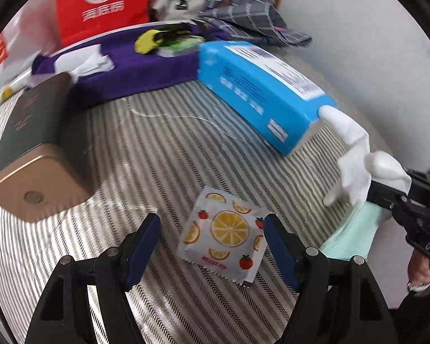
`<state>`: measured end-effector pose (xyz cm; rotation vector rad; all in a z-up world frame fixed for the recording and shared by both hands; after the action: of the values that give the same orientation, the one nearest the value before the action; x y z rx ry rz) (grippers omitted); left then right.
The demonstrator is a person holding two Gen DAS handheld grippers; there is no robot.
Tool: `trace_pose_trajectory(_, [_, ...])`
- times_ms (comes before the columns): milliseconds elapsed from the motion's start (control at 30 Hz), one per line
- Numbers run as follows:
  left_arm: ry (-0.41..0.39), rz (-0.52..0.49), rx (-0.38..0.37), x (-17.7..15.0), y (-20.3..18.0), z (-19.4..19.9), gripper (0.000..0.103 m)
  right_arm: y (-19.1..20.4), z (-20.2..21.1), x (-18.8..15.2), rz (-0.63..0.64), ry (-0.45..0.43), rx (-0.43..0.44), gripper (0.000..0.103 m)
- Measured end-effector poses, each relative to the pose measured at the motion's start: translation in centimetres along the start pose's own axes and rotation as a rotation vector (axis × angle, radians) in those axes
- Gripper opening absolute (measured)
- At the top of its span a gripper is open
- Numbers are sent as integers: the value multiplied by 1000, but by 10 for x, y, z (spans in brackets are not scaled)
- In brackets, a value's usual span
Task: Organize soft objects
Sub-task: 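Grasp the orange-print snack packet with left tool while right tool holds the glove, then carry the packet with left tool while right tool carries the glove to the towel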
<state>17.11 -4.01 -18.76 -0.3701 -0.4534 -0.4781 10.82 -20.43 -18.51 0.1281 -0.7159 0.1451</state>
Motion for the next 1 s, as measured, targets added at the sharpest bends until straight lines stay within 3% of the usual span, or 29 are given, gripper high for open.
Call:
trace_pose_trajectory(133, [18, -75, 20, -2, -14, -8, 89, -9, -1, -10, -2, 21, -14, 12])
trace_pose_trajectory(233, [29, -144, 99, -7, -26, -14, 90, -19, -3, -11, -29, 18, -29, 12])
trace_pose_trajectory(300, [8, -138, 99, -10, -26, -12, 88, -24, -6, -10, -40, 17, -45, 12])
trace_pose_trajectory(400, [-9, -109, 125, -12, -23, -5, 69, -27, -10, -9, -45, 19, -57, 12])
trace_pose_trajectory(433, [-16, -91, 136, -13, -22, -1, 54, -28, -11, -9, -45, 20, -62, 12])
trace_pose_trajectory(600, [-32, -63, 147, -15, -21, 2, 46, -28, -12, -9, -49, 26, -61, 12])
trace_pose_trajectory(667, [-44, -27, 123, -16, -18, 7, 33, -27, -11, -9, -46, 26, -60, 12])
trace_pose_trajectory(800, [-48, 19, 89, -16, -10, 10, 27, -25, -9, -8, -45, 28, -56, 12])
trace_pose_trajectory(1000, [-56, 20, 99, -19, -14, 15, 20, -19, -9, -6, -37, 31, -51, 12])
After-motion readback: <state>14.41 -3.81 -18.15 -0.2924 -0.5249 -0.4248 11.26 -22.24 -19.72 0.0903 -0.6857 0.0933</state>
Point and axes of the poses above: each gripper's, at about its wrist camera, not at the fingertips, and z roughly against the way its jaws point, y to its left, x to its top, the point moved 2 cm from there along -z, roughly the way its jaws point, and after that the axes turned 7 degrees about -x, right-handed, at the moved point
